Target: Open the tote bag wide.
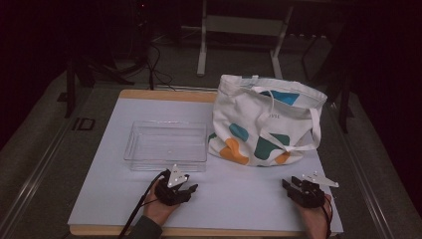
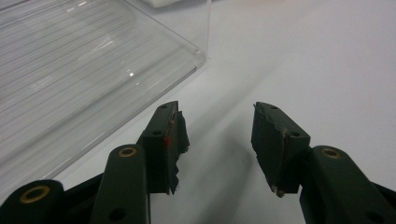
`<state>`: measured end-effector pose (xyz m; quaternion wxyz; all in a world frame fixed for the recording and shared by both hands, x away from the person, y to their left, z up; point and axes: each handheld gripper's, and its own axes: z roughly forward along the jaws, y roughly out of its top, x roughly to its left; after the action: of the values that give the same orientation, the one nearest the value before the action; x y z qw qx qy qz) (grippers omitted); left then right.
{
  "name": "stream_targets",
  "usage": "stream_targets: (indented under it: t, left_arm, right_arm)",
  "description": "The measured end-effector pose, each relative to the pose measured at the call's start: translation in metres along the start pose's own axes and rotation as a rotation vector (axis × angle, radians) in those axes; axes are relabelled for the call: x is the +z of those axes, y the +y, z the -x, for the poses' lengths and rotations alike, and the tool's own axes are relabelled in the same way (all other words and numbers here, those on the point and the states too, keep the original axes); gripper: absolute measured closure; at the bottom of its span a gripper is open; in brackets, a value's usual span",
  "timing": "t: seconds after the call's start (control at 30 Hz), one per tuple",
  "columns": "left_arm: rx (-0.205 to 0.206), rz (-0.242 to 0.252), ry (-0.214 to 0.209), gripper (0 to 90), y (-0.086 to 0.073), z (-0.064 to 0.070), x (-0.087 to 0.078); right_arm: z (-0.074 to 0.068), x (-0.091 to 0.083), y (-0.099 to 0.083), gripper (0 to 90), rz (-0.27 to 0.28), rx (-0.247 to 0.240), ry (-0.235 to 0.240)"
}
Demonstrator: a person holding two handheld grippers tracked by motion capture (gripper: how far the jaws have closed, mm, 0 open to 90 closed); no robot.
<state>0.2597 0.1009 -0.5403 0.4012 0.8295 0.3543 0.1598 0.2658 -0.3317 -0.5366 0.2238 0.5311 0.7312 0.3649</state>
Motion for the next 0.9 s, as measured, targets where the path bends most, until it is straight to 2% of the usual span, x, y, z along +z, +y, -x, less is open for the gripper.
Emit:
stream_targets:
  t: [0.27,0.53,0.57,0.63,0.7,0.83,0.9]
  left_arm:
    - [0.008,-0.007,-0.015,54.0,0.001,0.001,-0.001]
    - [0.019,0.005,-0.05,57.9,0.008,0.004,-0.015]
    - [0.028,-0.004,-0.065,63.2,0.008,0.003,-0.017]
    - [0.054,-0.035,-0.082,64.4,0.009,0.002,-0.022]
    - [0.053,-0.036,-0.085,64.9,0.01,0.001,-0.024]
    - [0.051,-0.036,-0.097,64.8,0.012,-0.004,-0.033]
    - [0.06,-0.026,-0.107,64.2,0.018,-0.004,-0.039]
  right_arm:
    - [0.0,-0.001,0.0,58.1,0.005,-0.005,0.003]
    - [-0.002,-0.005,0.001,60.4,0.004,-0.002,0.008]
    - [-0.002,-0.007,0.004,61.4,0.017,0.004,0.01]
    - [-0.002,-0.008,0.007,62.7,0.015,0.0,0.014]
    - [-0.001,-0.008,0.008,63.2,0.018,-0.002,0.014]
    - [0.001,-0.011,0.014,66.3,0.026,0.003,0.019]
    - [0.004,-0.013,0.019,74.0,0.024,-0.007,0.019]
